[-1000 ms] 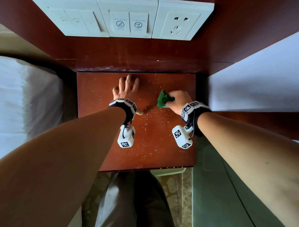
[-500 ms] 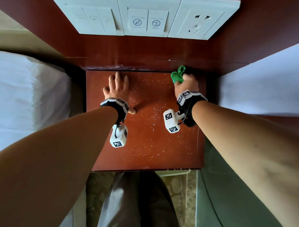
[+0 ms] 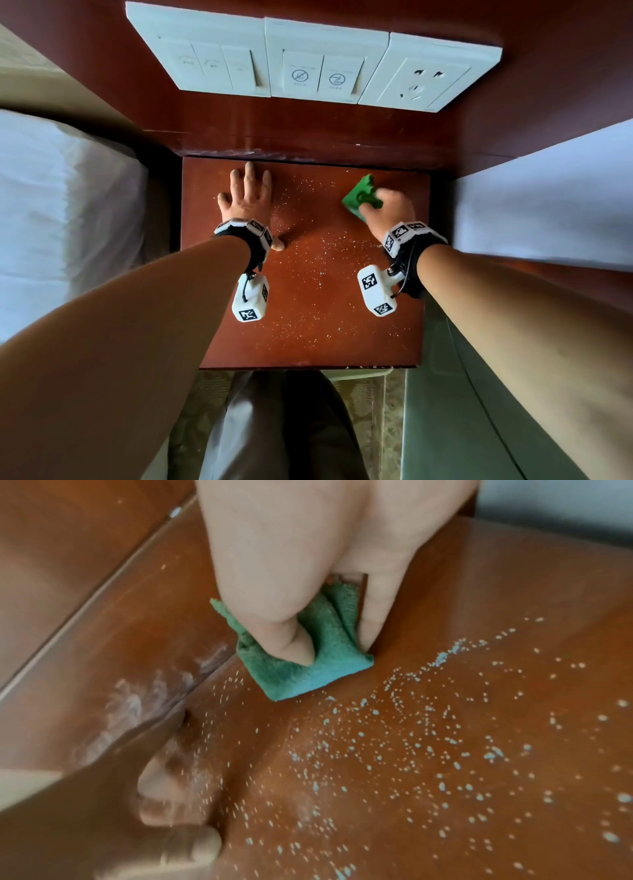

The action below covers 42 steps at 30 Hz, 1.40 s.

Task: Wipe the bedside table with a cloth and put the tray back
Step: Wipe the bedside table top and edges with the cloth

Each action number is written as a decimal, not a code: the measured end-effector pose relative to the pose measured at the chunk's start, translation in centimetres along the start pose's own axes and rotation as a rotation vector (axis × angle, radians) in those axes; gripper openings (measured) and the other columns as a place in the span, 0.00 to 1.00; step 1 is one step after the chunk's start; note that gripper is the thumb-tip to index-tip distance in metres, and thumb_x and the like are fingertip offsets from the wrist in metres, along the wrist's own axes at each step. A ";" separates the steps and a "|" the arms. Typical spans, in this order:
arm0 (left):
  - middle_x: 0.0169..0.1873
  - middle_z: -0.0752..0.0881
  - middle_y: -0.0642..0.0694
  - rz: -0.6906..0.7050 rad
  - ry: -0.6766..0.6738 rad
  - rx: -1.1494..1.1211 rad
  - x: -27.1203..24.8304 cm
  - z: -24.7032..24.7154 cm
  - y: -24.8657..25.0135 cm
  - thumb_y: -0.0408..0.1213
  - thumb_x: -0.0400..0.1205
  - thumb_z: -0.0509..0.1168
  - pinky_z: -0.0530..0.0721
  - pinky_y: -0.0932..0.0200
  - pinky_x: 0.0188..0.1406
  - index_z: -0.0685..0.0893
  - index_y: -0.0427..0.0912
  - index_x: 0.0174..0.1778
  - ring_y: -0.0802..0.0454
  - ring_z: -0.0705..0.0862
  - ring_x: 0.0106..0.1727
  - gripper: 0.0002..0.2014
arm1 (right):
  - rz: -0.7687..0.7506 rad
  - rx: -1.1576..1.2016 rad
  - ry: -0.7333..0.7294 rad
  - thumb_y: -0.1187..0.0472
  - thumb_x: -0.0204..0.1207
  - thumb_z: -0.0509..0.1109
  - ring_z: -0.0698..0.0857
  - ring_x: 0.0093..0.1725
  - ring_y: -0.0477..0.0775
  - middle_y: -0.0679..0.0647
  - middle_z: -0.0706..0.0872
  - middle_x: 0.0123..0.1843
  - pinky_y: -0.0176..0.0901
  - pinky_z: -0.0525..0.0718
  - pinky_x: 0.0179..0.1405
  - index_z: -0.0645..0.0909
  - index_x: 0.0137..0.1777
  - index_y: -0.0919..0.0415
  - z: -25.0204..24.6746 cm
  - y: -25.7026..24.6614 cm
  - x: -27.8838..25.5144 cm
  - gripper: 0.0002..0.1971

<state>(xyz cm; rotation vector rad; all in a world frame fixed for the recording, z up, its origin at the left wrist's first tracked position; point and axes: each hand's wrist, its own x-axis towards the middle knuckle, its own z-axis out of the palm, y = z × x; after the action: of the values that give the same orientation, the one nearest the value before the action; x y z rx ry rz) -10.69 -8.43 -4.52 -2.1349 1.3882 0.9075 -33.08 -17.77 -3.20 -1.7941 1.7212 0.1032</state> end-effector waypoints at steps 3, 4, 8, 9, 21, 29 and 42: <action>0.81 0.26 0.41 0.002 -0.001 -0.001 0.0 0.0 -0.1 0.62 0.55 0.82 0.53 0.29 0.79 0.29 0.48 0.83 0.35 0.34 0.83 0.76 | 0.127 0.057 0.208 0.55 0.74 0.66 0.85 0.53 0.65 0.63 0.87 0.52 0.46 0.77 0.45 0.83 0.50 0.64 -0.6 0.7 1.4 0.13; 0.81 0.26 0.41 0.002 0.001 0.000 0.0 0.0 0.0 0.61 0.55 0.82 0.53 0.29 0.79 0.29 0.48 0.83 0.36 0.34 0.83 0.76 | 0.176 0.065 0.236 0.55 0.76 0.65 0.84 0.57 0.66 0.64 0.86 0.56 0.47 0.77 0.48 0.83 0.54 0.65 -0.8 0.8 1.8 0.15; 0.81 0.26 0.41 0.004 0.006 0.001 0.0 0.1 -0.1 0.61 0.56 0.82 0.53 0.30 0.79 0.29 0.47 0.83 0.36 0.34 0.83 0.76 | 0.258 0.055 0.232 0.55 0.79 0.63 0.81 0.62 0.66 0.64 0.82 0.64 0.47 0.76 0.57 0.81 0.57 0.65 -0.7 -0.3 3.1 0.15; 0.81 0.26 0.41 0.005 0.007 0.001 0.0 0.1 -0.1 0.61 0.55 0.82 0.53 0.30 0.79 0.29 0.47 0.83 0.35 0.34 0.83 0.76 | 0.255 0.042 0.226 0.56 0.79 0.63 0.81 0.61 0.66 0.63 0.81 0.64 0.47 0.76 0.56 0.81 0.54 0.66 -0.4 -0.8 3.2 0.13; 0.81 0.27 0.40 0.001 0.015 -0.005 0.2 0.2 -0.1 0.61 0.54 0.82 0.53 0.29 0.79 0.30 0.47 0.83 0.35 0.34 0.83 0.77 | 0.114 0.005 0.236 0.60 0.77 0.65 0.84 0.50 0.62 0.57 0.80 0.60 0.44 0.76 0.45 0.74 0.40 0.61 2.3 -2.3 2.4 0.07; 0.82 0.29 0.40 0.001 0.020 -0.015 0.2 0.3 -0.1 0.61 0.53 0.83 0.54 0.29 0.79 0.31 0.47 0.83 0.35 0.35 0.83 0.77 | -0.245 -0.031 0.077 0.65 0.72 0.66 0.85 0.54 0.60 0.54 0.85 0.60 0.41 0.80 0.45 0.85 0.50 0.65 2.8 -2.8 2.3 0.09; 0.82 0.28 0.41 0.000 0.021 -0.023 0.1 0.3 0.0 0.60 0.54 0.83 0.52 0.29 0.79 0.31 0.49 0.83 0.36 0.35 0.83 0.77 | -0.250 -0.168 -0.329 0.58 0.74 0.71 0.87 0.45 0.47 0.44 0.89 0.54 0.43 0.87 0.41 0.87 0.57 0.49 2.3 -0.3 -2.7 0.13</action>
<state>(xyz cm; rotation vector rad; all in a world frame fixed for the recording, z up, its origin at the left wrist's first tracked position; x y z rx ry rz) -10.71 -8.33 -4.80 -2.1677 1.3946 0.9080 -32.34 -14.31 -3.63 -1.9711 1.2810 0.4227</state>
